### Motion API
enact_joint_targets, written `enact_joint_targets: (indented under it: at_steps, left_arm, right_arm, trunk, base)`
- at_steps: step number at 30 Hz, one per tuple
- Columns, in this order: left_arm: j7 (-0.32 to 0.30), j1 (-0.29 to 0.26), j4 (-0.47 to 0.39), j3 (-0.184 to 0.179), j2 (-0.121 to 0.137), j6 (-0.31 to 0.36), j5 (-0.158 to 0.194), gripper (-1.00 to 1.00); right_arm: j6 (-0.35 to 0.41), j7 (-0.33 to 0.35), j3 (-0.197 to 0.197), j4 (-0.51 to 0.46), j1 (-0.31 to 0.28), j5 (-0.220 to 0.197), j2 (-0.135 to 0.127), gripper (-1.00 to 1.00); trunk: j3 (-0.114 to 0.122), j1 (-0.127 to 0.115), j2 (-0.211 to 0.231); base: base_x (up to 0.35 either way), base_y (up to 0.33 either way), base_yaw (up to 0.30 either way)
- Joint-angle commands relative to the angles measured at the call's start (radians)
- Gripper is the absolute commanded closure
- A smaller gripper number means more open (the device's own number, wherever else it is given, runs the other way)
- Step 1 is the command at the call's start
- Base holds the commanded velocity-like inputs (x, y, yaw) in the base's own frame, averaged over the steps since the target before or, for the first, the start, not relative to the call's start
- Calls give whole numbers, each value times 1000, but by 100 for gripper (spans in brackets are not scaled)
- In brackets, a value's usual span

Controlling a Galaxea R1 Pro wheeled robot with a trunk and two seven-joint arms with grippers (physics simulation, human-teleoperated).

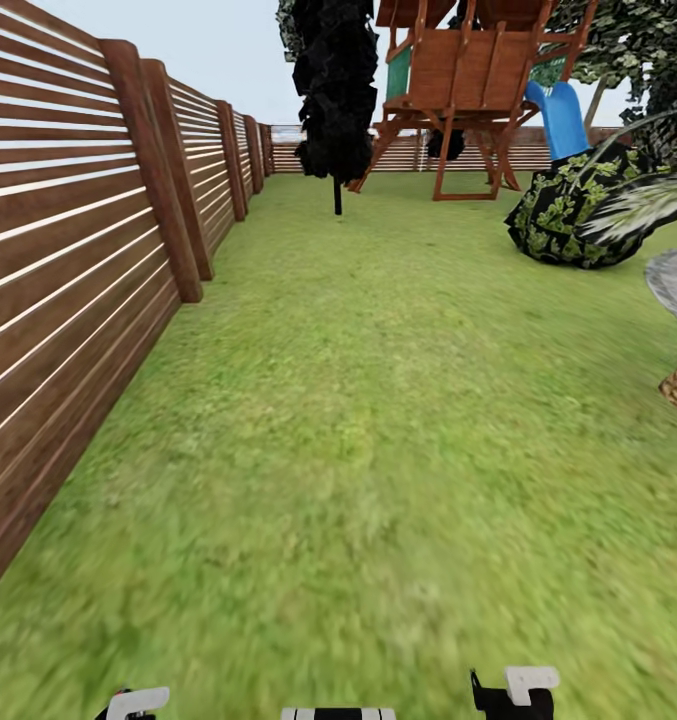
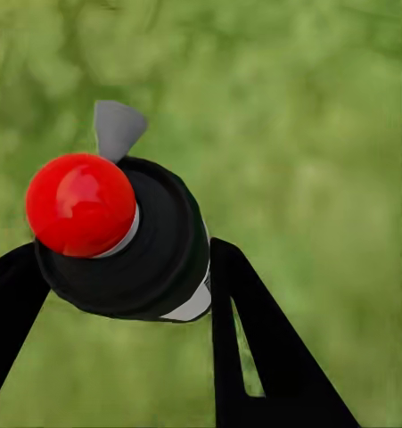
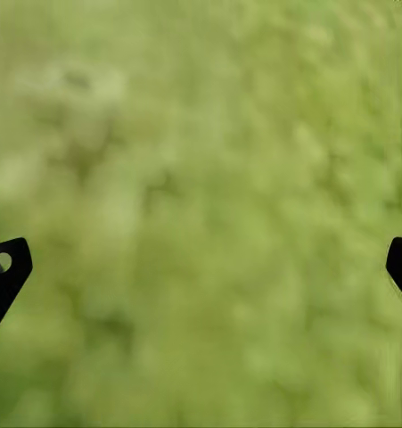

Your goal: Pick up the pesticide atomizer in the garden and spray insectifuge to fully cover both potted plants in the garden.

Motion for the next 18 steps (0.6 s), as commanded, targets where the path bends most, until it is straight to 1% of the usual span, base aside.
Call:
enact_joint_targets:
  at_steps: [1,5,18]
  left_arm:
    - [2,-1,2,6,0,-5,-10,100]
    - [3,-1,2,8,0,-4,-10,100]
    - [4,-1,4,6,0,-5,-10,100]
  right_arm:
    - [-2,-4,9,0,0,-6,0,-100]
    - [-2,-4,9,0,0,-6,1,-100]
    - [-2,-5,9,-1,0,-6,2,-100]
  trunk:
    - [-1,0,0]
    - [0,0,0]
    - [0,0,0]
  base:
    - [314,0,-256]
    - [328,0,-201]
    - [334,0,-9]
